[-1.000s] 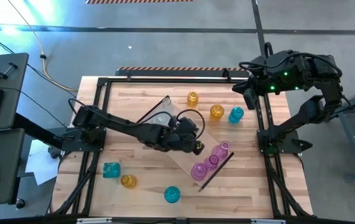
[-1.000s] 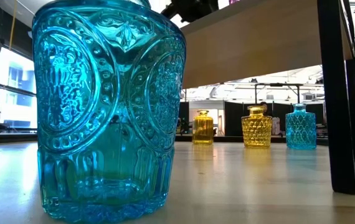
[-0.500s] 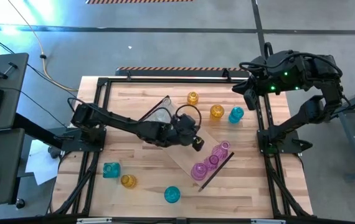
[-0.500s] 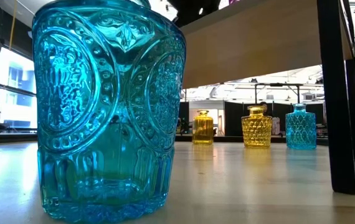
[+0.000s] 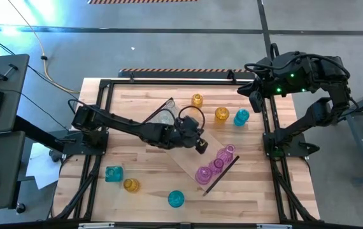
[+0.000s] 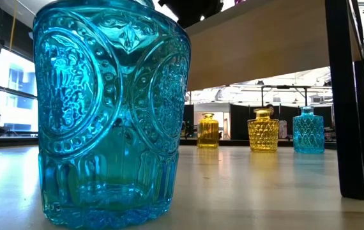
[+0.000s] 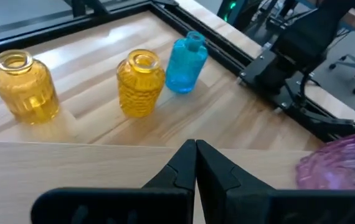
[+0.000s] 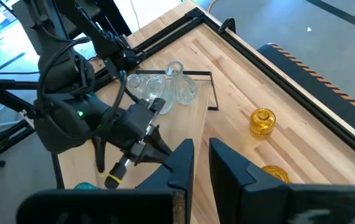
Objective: Sort vases onto shelf
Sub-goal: Put the transparent flower vase on the shelf aligned with the other transparent flower vases
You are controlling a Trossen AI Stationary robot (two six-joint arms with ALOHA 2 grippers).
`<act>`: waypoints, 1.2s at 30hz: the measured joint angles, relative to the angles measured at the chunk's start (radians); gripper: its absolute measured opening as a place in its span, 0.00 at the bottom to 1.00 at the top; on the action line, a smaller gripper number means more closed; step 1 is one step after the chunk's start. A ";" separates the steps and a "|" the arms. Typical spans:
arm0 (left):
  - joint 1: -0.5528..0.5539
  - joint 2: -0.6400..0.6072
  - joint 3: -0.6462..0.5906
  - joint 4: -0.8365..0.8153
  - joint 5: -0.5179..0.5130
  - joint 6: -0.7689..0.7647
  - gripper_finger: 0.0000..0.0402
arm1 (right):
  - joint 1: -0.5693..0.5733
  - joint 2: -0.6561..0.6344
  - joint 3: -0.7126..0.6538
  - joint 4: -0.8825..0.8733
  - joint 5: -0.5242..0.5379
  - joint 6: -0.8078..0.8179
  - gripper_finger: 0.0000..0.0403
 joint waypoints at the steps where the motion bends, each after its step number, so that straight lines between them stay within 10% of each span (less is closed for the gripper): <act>1: 0.000 0.000 -0.006 0.004 0.000 -0.005 0.00 | 0.000 0.000 0.000 0.000 0.000 0.000 0.08; 36: 0.010 -0.008 -0.037 -0.123 0.041 -0.084 0.00 | 0.000 0.000 0.000 0.000 0.000 -0.008 0.08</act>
